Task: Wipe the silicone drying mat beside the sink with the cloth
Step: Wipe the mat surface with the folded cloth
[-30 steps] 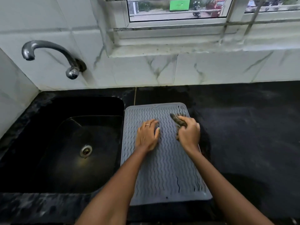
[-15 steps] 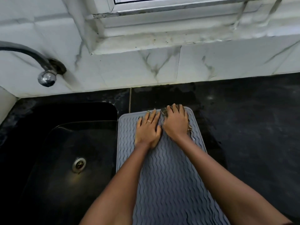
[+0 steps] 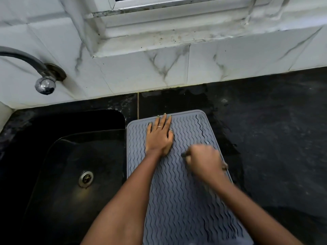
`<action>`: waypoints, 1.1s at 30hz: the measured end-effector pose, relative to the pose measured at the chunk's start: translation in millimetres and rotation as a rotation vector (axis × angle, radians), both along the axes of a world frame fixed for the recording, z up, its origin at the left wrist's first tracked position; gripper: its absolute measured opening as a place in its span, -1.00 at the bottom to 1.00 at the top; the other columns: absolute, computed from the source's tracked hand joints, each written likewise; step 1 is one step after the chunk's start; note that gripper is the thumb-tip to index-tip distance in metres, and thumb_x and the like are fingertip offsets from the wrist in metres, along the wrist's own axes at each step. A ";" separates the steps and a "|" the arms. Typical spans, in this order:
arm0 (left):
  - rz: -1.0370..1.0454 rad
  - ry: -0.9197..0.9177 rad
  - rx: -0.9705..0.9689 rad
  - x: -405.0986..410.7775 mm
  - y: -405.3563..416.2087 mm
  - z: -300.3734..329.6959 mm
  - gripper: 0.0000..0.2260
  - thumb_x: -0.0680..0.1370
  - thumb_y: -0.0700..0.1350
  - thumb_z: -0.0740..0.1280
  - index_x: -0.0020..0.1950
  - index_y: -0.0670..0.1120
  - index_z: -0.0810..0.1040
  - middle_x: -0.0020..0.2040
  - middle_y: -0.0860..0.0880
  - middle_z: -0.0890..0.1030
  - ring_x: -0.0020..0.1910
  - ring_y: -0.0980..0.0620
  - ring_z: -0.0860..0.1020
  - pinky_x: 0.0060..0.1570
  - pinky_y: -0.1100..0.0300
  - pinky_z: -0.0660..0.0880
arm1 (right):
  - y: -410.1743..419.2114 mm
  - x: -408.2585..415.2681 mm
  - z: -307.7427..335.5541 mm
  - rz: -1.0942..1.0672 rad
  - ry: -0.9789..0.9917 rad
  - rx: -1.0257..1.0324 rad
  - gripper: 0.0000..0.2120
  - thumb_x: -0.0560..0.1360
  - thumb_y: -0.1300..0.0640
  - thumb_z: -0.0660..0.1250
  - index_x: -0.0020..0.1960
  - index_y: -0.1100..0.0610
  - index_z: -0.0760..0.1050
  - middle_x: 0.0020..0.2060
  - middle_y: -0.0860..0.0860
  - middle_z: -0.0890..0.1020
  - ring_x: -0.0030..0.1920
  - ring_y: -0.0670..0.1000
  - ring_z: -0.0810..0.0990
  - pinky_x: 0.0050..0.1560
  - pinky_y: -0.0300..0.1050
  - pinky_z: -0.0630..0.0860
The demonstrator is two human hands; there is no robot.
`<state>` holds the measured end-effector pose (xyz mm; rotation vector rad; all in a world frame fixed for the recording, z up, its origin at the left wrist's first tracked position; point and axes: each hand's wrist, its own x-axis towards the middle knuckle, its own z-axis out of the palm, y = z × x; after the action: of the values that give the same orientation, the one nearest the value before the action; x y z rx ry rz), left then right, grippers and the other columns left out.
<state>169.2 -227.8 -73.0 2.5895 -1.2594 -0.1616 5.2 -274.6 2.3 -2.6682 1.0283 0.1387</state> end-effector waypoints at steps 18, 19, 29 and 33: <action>-0.006 0.002 0.033 -3.9 -0.4 7.5 -0.49 0.63 0.05 -0.03 0.57 0.06 -0.08 0.59 0.05 -0.02 0.57 0.04 -0.06 0.51 0.00 -0.15 | 20.9 -23.6 -32.6 0.181 -0.091 -0.152 -0.62 0.52 0.23 0.27 0.33 0.15 0.40 0.33 0.12 0.47 0.30 0.16 0.44 0.21 0.09 0.48; -0.004 -0.003 0.045 -4.9 -0.4 7.9 -0.48 0.63 0.05 -0.03 0.57 0.05 -0.09 0.59 0.05 -0.03 0.57 0.03 -0.07 0.51 0.00 -0.15 | 26.1 -29.0 -29.0 0.205 -0.036 -0.122 -0.63 0.52 0.20 0.28 0.32 0.17 0.41 0.30 0.14 0.49 0.25 0.17 0.47 0.14 0.07 0.51; 0.050 0.014 0.073 -21.7 5.5 9.4 -0.49 0.65 0.07 -0.06 0.57 -0.01 -0.12 0.59 -0.01 -0.06 0.57 0.00 -0.14 0.51 0.04 -0.22 | -57.1 76.5 -17.3 0.098 -0.132 -0.105 -0.61 0.56 0.16 0.15 0.39 0.12 0.33 0.43 0.10 0.33 0.45 0.18 0.21 0.43 0.18 0.18; 0.042 0.030 0.074 -26.0 11.7 9.9 -0.48 0.65 0.06 -0.05 0.58 -0.04 -0.10 0.59 -0.03 -0.06 0.57 -0.01 -0.13 0.51 0.04 -0.21 | -47.7 66.4 -38.1 0.069 -0.161 -0.222 -0.61 0.57 0.15 0.09 0.39 0.15 0.31 0.39 0.12 0.39 0.38 0.17 0.32 0.35 0.15 0.29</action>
<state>143.2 -216.2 -63.1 2.6639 -1.2099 -0.2424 71.6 -322.3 -35.7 -2.8574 0.9502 -0.1845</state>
